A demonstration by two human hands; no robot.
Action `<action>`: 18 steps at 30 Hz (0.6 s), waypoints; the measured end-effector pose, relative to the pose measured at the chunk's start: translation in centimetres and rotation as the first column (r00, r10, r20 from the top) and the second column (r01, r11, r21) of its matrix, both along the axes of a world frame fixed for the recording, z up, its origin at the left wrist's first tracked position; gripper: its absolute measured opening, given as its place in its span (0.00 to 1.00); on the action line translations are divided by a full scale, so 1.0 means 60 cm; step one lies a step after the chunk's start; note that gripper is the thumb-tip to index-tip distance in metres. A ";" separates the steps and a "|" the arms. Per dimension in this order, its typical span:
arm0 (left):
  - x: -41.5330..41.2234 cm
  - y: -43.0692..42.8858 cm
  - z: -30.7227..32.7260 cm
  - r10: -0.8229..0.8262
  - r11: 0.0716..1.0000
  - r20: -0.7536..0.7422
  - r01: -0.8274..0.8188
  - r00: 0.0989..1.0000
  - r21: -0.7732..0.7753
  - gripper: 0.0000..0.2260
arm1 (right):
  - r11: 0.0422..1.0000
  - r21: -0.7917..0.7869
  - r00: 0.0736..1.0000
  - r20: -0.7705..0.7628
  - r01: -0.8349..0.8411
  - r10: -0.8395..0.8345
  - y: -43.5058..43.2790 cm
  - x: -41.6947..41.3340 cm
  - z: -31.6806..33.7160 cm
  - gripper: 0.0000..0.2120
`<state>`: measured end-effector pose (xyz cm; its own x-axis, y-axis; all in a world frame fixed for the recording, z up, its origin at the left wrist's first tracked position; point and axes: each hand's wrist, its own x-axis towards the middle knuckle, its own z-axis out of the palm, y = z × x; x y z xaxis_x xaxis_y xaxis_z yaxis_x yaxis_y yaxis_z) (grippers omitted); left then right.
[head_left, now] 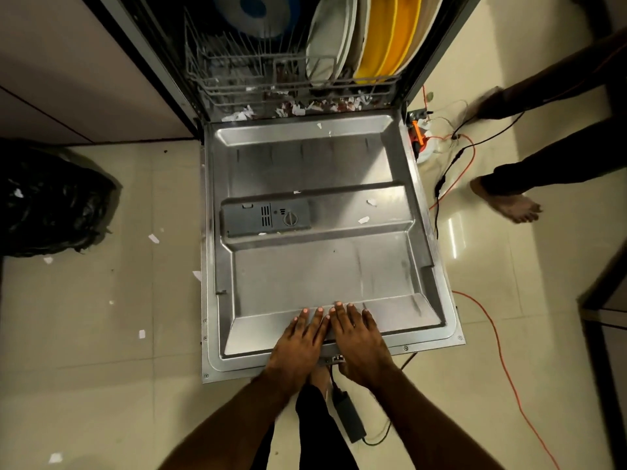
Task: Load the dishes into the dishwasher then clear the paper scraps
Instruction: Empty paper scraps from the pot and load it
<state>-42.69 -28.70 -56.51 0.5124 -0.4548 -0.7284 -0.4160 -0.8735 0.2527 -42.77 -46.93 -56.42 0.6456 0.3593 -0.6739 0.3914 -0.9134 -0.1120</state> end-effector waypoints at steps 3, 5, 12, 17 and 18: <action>0.014 0.000 0.069 0.009 1.000 -0.037 -0.009 0.999 -0.012 0.45 | 0.999 0.005 0.997 -0.055 -0.050 0.050 -0.001 0.024 0.074 0.52; 0.050 0.005 0.148 0.006 1.000 -0.037 -0.007 0.999 -0.029 0.49 | 0.998 0.029 0.997 -0.044 -0.059 0.060 0.002 0.061 0.155 0.52; 0.142 0.025 0.332 -0.035 0.997 -0.098 0.028 0.995 -0.072 0.50 | 0.998 0.068 0.985 -0.168 -0.016 0.028 0.015 0.161 0.333 0.43; 0.234 0.053 0.459 0.017 0.994 -0.138 -0.032 0.990 -0.107 0.48 | 0.997 0.077 0.978 -0.206 -0.021 0.036 0.018 0.258 0.477 0.32; 0.249 0.059 0.482 0.023 0.994 -0.159 -0.040 0.987 -0.104 0.45 | 0.995 0.097 0.976 -0.209 -0.034 0.054 0.016 0.271 0.498 0.33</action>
